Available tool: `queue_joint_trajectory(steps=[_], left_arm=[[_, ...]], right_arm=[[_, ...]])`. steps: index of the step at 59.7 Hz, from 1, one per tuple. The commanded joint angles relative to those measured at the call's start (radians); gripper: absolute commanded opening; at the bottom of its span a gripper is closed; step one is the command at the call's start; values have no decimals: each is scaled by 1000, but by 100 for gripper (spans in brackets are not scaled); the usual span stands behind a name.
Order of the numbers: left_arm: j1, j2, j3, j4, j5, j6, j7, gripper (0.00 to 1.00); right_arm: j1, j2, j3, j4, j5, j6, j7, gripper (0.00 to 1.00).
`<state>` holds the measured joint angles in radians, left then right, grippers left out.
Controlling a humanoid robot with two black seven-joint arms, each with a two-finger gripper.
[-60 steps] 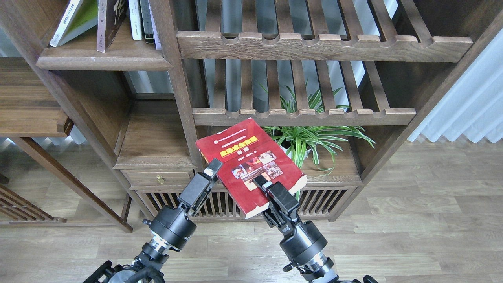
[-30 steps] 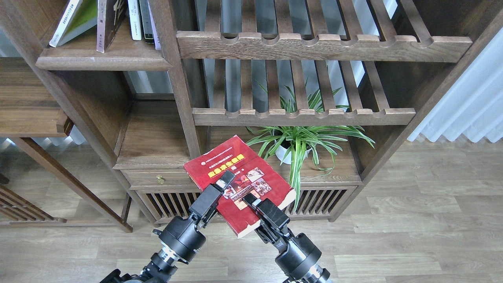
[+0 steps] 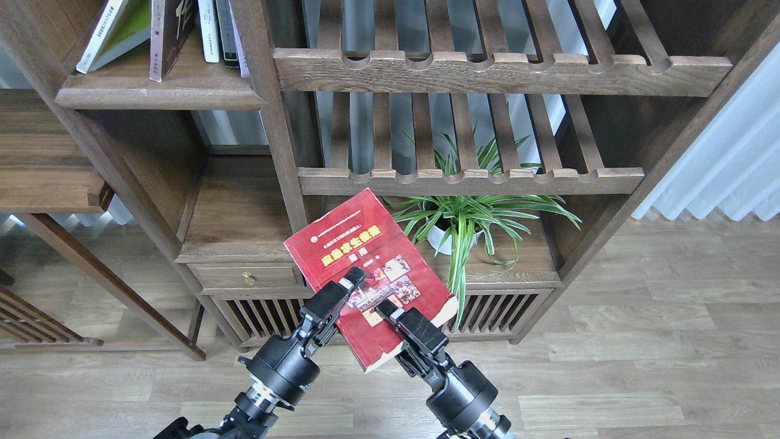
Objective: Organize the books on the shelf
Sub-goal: 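Hold the red book between both grippers and lower it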
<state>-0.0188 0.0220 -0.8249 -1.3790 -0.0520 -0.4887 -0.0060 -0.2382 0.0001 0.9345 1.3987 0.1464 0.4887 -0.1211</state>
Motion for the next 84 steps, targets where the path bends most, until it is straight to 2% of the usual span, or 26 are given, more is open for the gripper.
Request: queue_joint_trajectory(steps=[1, 7, 46, 50, 55, 56, 62, 68, 84], left_arm=[[0, 2, -2, 0, 1, 0, 1, 5], [0, 13, 0, 0, 3, 0, 4, 5], [2, 53, 0, 0, 3, 0, 8, 6], [2, 52, -2, 0, 3, 0, 8, 6], [3, 52, -3, 0, 3, 0, 6, 6], [3, 52, -3, 0, 3, 0, 6, 6], [3, 52, -5, 0, 3, 0, 8, 6], [7, 52, -5, 0, 3, 0, 8, 6], [10, 52, -3, 0, 4, 0, 9, 6]], right_arm=[[5, 0, 4, -3, 4, 0, 4, 14], [7, 0, 6, -4, 9, 0, 8, 17], [17, 0, 23, -7, 12, 0, 11, 18], [19, 0, 21, -7, 12, 0, 11, 23], [19, 0, 23, -7, 12, 0, 12, 35], [19, 0, 23, -7, 10, 0, 11, 47], [17, 0, 23, -7, 10, 0, 12, 64], [17, 0, 23, -7, 7, 0, 12, 69], [27, -11, 40, -9, 4, 0, 12, 74]])
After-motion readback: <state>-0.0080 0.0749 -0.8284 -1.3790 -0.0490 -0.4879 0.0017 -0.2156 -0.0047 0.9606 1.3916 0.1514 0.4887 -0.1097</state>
